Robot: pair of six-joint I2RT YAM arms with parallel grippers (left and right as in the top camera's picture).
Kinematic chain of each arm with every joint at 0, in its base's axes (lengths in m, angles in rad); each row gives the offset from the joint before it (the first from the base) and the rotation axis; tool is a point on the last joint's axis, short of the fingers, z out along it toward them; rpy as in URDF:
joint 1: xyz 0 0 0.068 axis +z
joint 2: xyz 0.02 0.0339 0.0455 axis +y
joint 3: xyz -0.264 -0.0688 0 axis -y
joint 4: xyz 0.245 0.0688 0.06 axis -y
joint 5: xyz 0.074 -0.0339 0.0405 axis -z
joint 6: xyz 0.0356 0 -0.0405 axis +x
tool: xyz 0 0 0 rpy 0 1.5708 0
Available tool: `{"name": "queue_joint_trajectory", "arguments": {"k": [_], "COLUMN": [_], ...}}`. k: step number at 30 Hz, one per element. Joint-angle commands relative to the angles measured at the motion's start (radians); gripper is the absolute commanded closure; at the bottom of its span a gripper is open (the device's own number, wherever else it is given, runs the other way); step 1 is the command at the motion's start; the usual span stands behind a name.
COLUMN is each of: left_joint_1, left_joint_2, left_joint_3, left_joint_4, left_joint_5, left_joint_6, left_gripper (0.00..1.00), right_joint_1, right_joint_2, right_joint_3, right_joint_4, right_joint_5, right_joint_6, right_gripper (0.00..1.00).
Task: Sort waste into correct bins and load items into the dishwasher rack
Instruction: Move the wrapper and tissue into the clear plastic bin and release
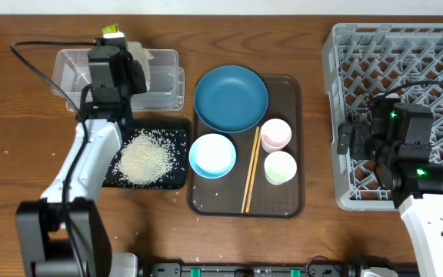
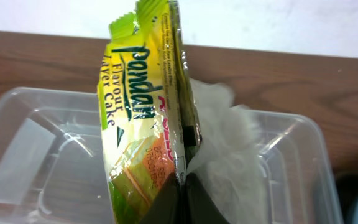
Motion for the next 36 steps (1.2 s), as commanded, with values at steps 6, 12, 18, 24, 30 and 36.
{"name": "queue_joint_trajectory", "arguments": {"k": [6, 12, 18, 24, 30, 36], "left_joint_1": [0.000, -0.002, -0.006, -0.008, -0.006, -0.006], "left_joint_2": [0.063, 0.056, 0.058, 0.058, 0.058, 0.091], "left_joint_3": [0.007, 0.007, 0.007, 0.007, 0.007, 0.007], "left_joint_4": [0.007, -0.002, -0.016, -0.003, 0.065, 0.081], "left_joint_5": [0.036, 0.056, 0.087, 0.085, 0.027, -0.021], "left_joint_6": [-0.017, -0.018, -0.021, -0.019, -0.020, -0.020], "left_gripper": [0.70, 0.62, 0.59, 0.59, 0.59, 0.60], "right_joint_1": [0.018, 0.018, 0.018, 0.018, 0.018, 0.018], "right_joint_2": [-0.001, -0.001, -0.001, -0.001, -0.001, -0.001], "right_joint_3": [0.021, 0.021, 0.021, 0.021, 0.021, 0.021], "right_joint_4": [-0.002, -0.001, -0.001, -0.002, -0.008, -0.010], "right_joint_5": [-0.007, -0.007, -0.008, -0.008, -0.008, -0.008], "right_joint_6": [0.014, 0.014, 0.014, 0.014, 0.014, 0.014], "right_gripper": [0.01, 0.01, 0.01, 0.01, 0.01, 0.01]}}
